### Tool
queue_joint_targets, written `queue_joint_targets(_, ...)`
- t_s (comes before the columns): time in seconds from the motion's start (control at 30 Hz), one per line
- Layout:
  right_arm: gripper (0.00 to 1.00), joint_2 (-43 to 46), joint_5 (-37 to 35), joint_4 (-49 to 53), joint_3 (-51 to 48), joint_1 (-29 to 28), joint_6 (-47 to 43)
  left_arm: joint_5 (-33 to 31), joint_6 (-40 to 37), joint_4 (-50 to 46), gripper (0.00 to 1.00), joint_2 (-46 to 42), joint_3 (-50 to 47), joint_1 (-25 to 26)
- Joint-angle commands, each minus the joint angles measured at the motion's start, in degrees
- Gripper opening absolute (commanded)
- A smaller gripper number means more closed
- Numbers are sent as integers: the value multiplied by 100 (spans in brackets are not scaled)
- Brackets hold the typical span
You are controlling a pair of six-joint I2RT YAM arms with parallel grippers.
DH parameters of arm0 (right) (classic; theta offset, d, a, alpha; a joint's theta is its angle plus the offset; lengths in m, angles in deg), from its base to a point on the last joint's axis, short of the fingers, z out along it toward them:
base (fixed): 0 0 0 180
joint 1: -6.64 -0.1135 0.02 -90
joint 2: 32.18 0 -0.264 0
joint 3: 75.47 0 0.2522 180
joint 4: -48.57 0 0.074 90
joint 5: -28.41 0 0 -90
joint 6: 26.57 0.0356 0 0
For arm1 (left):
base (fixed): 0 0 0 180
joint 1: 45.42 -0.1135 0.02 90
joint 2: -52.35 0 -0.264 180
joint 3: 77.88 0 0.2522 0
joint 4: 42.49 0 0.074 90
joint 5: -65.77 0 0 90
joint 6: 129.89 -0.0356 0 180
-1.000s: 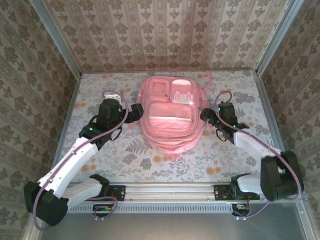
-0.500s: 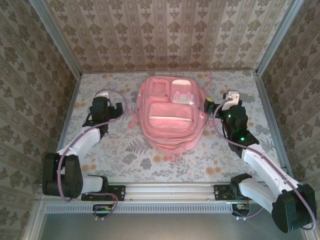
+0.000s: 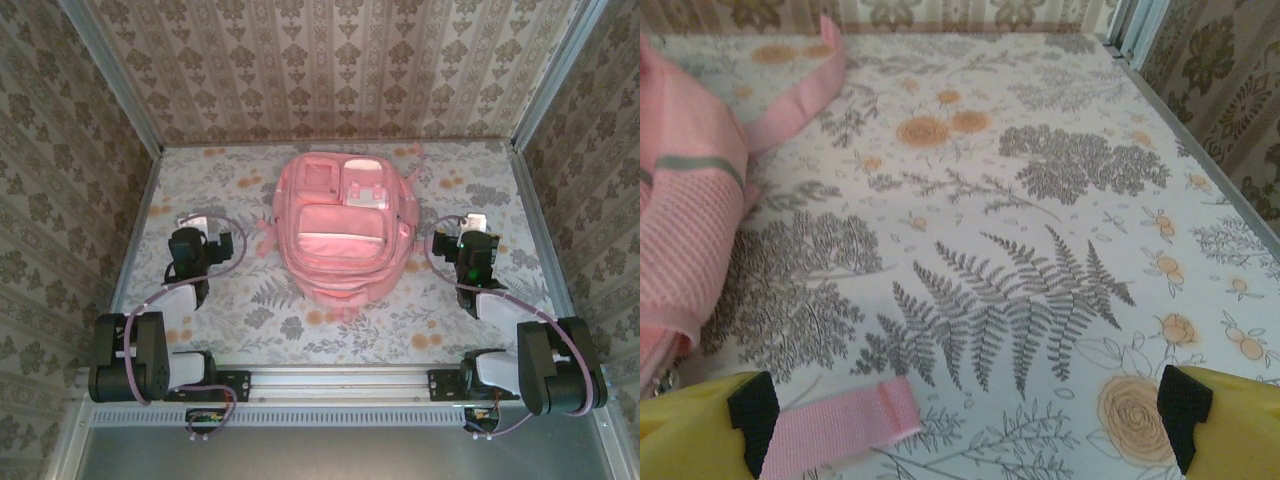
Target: Pack the student bag
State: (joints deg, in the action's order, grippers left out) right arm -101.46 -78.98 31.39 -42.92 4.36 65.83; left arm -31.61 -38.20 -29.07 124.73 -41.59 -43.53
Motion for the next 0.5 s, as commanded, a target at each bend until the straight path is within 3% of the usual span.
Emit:
queue_joint_targets(0.0,100,150,19,-241,-8,61,430,100,-167,1044,100,38,-284,13)
queue_joint_targets(0.17,100,72,499,-322,13,70,342,378,-26,1660,100,362,-318,-267)
queue_joint_targets(0.27,100,-62,596,-951,-149,98,328,256,200,2955,100,856,-786,-455)
queue_joint_targets(0.4,100,-543,702,-2403,-540,228,380,677,55,4518,100,1771,-1013,-526)
queue_joint_targets(0.47,100,-1251,702,-3503,-797,292,433,777,62,3472,100,1489,-681,-514)
